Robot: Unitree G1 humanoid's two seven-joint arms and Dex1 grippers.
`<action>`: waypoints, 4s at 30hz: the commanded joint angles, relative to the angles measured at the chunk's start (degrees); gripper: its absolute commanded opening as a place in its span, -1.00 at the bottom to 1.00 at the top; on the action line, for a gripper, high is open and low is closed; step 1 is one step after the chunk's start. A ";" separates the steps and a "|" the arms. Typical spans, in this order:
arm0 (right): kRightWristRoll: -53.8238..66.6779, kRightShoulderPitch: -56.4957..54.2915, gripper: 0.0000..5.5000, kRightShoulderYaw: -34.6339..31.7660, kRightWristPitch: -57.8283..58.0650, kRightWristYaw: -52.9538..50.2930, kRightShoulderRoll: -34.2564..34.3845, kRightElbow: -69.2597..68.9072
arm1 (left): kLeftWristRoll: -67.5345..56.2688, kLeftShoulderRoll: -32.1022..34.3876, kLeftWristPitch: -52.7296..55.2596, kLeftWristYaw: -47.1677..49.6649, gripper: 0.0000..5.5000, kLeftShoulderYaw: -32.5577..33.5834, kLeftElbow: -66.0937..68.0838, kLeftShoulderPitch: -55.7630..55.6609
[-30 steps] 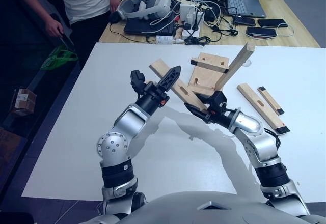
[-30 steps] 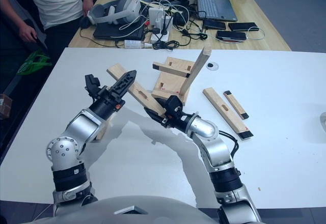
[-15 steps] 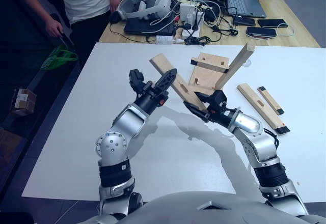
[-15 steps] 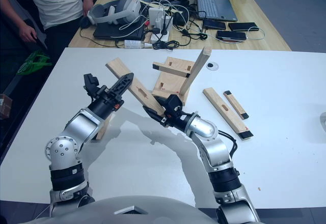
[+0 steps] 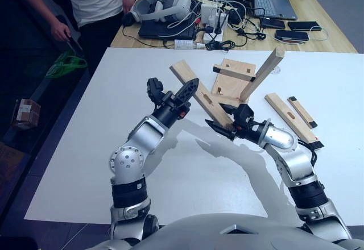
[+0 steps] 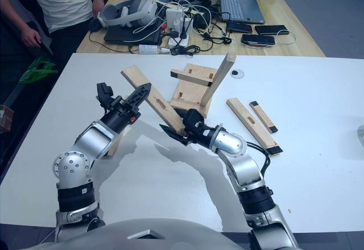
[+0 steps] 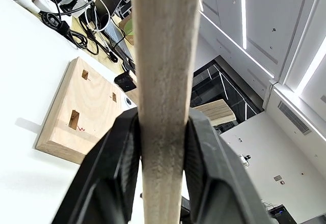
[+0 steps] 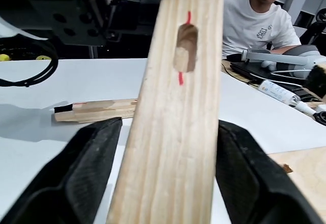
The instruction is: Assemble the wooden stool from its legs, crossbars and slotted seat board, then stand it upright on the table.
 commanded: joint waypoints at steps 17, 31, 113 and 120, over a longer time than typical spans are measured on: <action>3.56 1.47 0.40 -7.81 4.78 -8.09 1.66 -0.01 | 29.24 -4.15 -26.18 3.79 -0.63 1.68 24.26 -23.40; 5.03 0.30 0.40 -10.54 7.24 -11.13 2.92 -0.45 | 40.33 -7.24 -34.32 -0.35 -0.63 -1.89 39.40 -29.73; 10.86 -9.93 0.06 -9.11 20.45 -2.82 -0.29 21.76 | 49.17 -1.45 -10.58 7.31 -0.63 -1.47 1.48 -19.36; 16.92 -4.99 0.06 -8.22 31.11 1.23 -0.21 10.49 | 48.84 -1.51 -8.98 7.42 -0.63 -1.07 -0.08 -18.72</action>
